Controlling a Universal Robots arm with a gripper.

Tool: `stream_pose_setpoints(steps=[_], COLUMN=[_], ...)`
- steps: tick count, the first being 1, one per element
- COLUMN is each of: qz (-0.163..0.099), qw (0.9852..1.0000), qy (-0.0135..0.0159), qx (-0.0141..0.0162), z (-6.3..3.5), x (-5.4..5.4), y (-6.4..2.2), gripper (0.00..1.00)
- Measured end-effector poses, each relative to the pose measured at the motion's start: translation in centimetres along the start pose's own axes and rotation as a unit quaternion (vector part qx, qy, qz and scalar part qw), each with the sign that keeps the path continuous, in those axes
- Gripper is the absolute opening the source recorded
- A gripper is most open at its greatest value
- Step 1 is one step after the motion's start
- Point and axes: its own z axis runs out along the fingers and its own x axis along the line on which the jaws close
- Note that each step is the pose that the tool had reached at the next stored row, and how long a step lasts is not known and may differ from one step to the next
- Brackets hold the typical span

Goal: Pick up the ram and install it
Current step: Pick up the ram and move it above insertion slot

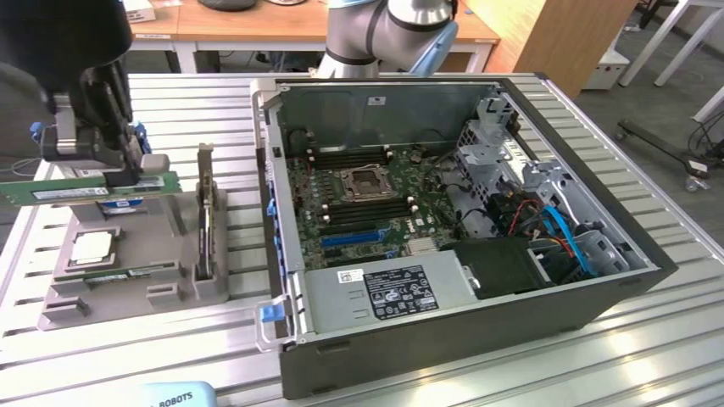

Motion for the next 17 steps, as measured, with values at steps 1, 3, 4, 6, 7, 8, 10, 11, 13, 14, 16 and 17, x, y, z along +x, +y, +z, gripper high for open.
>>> stream_pose_setpoints(steps=[1, 3, 4, 6, 7, 8, 10, 11, 13, 14, 16, 17], qz=[0.0, 0.0, 0.0, 0.0, 0.0, 0.0, 0.0, 0.0, 0.0, 0.0, 0.0, 0.0], qw=[1.0, 1.0, 1.0, 1.0, 1.0, 1.0, 1.0, 1.0, 1.0, 1.0, 1.0, 1.0], qy=[0.0, 0.0, 0.0, 0.0, 0.0, -0.0001, 0.0, 0.0, 0.0, 0.0, -0.0001, 0.0], qx=[0.0, 0.0, 0.0, 0.0, 0.0, 0.0001, 0.0, 0.0, 0.0, 0.0001, 0.0001, 0.0], z=[-0.01, -0.02, -0.03, -0.04, -0.05, -0.05, -0.08, -0.1, -0.11, -0.12, -0.14, -0.15], x=[0.0, 0.0, 0.0, 0.0, 0.0, 0.0, 0.0, 0.0, 0.0, 0.0, 0.0, 0.0], y=[-0.22, -0.64, -0.84, -1.25, -1.46, -1.67, -2.13, -2.38, -2.92, -3.18, -3.68, -3.93], gripper=[0.12, 0.12, 0.12, 0.12, 0.12, 0.12, 0.12, 0.12, 0.12, 0.12, 0.12, 0.12])
